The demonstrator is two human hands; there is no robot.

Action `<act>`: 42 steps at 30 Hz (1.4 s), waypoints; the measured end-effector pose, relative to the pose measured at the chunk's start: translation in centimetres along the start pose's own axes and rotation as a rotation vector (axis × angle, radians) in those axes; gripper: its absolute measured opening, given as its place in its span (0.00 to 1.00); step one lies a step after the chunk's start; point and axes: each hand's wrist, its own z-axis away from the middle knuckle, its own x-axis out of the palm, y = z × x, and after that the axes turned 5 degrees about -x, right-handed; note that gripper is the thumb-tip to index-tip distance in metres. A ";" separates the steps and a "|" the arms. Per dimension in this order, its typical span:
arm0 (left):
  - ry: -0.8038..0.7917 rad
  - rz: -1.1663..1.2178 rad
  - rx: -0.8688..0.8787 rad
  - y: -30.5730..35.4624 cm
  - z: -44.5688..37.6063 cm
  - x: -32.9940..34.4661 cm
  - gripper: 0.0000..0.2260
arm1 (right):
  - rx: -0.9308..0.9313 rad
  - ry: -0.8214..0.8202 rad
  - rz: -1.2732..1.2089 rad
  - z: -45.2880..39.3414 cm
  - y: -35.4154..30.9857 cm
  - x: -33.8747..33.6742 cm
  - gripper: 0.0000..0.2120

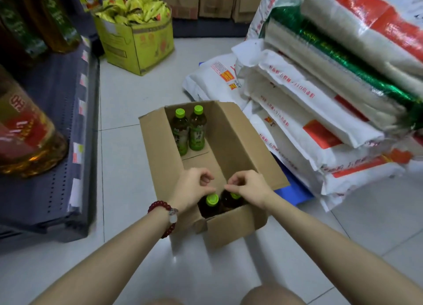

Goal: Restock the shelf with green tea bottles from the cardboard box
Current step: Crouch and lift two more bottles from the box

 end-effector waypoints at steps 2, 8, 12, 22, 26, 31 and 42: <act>-0.037 -0.088 0.053 0.0 0.5 0.2 0.18 | -0.017 -0.033 0.024 0.5 0.3 -0.1 0.12; -0.126 -0.340 0.147 -0.1 -0.2 0.1 0.25 | -0.063 -0.027 0.152 0.0 1.6 -0.1 0.16; -0.063 -0.375 0.121 0.3 -1.3 0.3 0.18 | -0.053 0.090 0.050 -1.9 1.9 0.0 0.16; 0.177 0.138 -0.364 1.1 -4.9 3.2 0.16 | -0.003 0.321 -0.225 -5.9 2.6 3.0 0.21; 0.233 0.336 -0.472 0.8 -5.8 3.7 0.21 | -0.007 0.320 -0.286 -6.9 3.2 2.9 0.20; 0.267 0.548 -0.517 0.3 -6.3 4.5 0.15 | -0.011 0.325 -0.331 -7.7 3.8 3.4 0.10; 0.239 0.773 -0.613 0.2 -6.9 4.5 0.19 | 0.070 0.237 -0.600 -7.3 3.4 3.2 0.07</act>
